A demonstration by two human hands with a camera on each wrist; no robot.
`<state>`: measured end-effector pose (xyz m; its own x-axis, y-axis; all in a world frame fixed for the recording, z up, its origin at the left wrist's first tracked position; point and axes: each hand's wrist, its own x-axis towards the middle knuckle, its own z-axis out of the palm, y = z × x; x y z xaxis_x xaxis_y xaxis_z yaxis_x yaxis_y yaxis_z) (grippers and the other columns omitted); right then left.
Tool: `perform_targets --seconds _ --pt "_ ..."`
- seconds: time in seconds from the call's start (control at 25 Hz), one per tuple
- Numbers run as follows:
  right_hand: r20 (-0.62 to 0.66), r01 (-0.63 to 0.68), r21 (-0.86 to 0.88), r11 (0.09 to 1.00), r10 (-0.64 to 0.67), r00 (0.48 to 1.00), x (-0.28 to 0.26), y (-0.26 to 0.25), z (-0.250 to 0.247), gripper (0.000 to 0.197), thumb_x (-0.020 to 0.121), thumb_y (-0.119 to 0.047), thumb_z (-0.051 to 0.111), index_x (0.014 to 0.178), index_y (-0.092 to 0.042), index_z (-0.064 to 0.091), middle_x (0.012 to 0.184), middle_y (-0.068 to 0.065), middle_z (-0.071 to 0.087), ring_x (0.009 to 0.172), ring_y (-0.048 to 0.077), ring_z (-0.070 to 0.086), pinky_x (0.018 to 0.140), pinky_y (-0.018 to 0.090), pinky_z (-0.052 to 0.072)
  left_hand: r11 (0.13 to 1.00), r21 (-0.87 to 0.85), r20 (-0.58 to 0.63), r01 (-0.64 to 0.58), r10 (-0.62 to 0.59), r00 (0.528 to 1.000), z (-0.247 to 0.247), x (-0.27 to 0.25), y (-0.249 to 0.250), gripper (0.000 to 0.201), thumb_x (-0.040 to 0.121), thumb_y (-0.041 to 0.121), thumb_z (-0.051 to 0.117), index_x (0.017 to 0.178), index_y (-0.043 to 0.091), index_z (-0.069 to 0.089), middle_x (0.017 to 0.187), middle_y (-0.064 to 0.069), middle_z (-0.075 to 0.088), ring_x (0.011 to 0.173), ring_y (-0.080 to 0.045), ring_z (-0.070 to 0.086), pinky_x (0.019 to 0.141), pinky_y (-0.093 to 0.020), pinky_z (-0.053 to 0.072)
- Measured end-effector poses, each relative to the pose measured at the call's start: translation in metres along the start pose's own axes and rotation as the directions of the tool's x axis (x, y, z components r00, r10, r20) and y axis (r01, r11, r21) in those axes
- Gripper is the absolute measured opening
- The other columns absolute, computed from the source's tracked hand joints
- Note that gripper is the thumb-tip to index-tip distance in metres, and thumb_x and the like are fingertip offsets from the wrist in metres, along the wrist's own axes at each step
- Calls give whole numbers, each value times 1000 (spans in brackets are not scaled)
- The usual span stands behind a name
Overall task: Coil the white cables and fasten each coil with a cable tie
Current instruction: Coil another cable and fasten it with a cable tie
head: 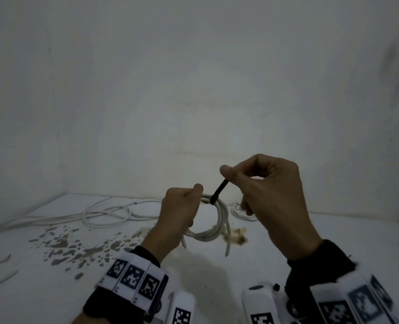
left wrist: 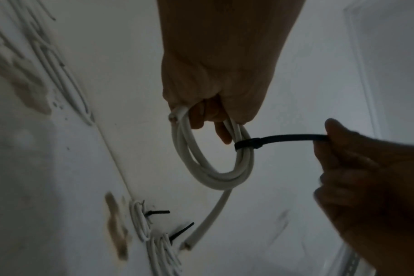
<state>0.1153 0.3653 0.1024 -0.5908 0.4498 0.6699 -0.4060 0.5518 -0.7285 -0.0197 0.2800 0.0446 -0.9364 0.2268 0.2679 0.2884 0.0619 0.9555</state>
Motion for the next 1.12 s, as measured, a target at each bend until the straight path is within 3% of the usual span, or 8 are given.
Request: perform_targets --seconds 0.16,0.28,0.4,0.52,0.72,0.84,0.96,1.12 --pt "194 -231 -57 971 238 952 5 17 -13 40 73 -55 77 88 -18 71 82 -1 74 72 19 72 57 34 61 872 -353 156 340 -304 940 -5 2 0 34 95 38 57 74 12 50 49 3 29 38 -12 26 40 -22 30" --pt "322 -375 -285 882 456 830 -4 51 -18 32 84 -45 74 102 -19 65 86 5 75 83 29 73 70 43 60 722 -498 298 481 -379 876 1 2 -7 31 99 33 53 75 13 53 45 5 24 32 -9 20 36 -21 25" --pt "276 -348 -435 830 491 827 -13 91 -21 32 83 -43 76 103 -22 61 88 2 72 80 24 71 75 42 61 611 -506 448 609 -417 791 12 -3 -16 31 98 29 49 79 6 59 42 6 24 31 -8 20 37 -20 25" --pt "183 -300 -578 759 479 859 -12 112 -27 40 80 -52 74 104 -24 57 98 -6 59 80 12 63 69 25 50 553 -492 507 672 -445 738 27 -4 -30 28 96 25 49 78 6 59 41 7 24 29 -8 19 38 -20 25" --pt "246 -505 -438 744 639 728 7 152 -29 35 82 -34 78 96 -9 58 86 10 71 59 17 62 60 31 57 508 -463 561 727 -467 684 61 15 -46 26 93 20 46 70 8 52 41 6 25 29 -8 20 40 -19 21" --pt "130 -630 -291 720 682 719 21 176 -28 31 82 -12 77 100 2 56 90 29 70 59 30 69 56 40 62 587 -399 517 704 -490 701 87 34 -52 28 95 23 47 73 7 55 48 1 38 39 -12 36 45 -23 29" --pt "-24 -672 -246 699 688 725 44 196 -33 16 78 1 78 77 2 62 73 23 69 48 26 66 51 37 61 734 -253 428 631 -500 753 113 48 -61 26 93 20 45 74 8 59 67 -8 58 61 -21 52 55 -26 43" --pt "-99 -738 -249 627 741 664 76 233 -38 21 68 -5 87 61 1 68 63 17 72 62 29 73 65 43 63 812 -129 389 570 -487 782 137 72 -73 24 92 7 41 93 2 64 91 -18 65 76 -28 59 67 -34 52"
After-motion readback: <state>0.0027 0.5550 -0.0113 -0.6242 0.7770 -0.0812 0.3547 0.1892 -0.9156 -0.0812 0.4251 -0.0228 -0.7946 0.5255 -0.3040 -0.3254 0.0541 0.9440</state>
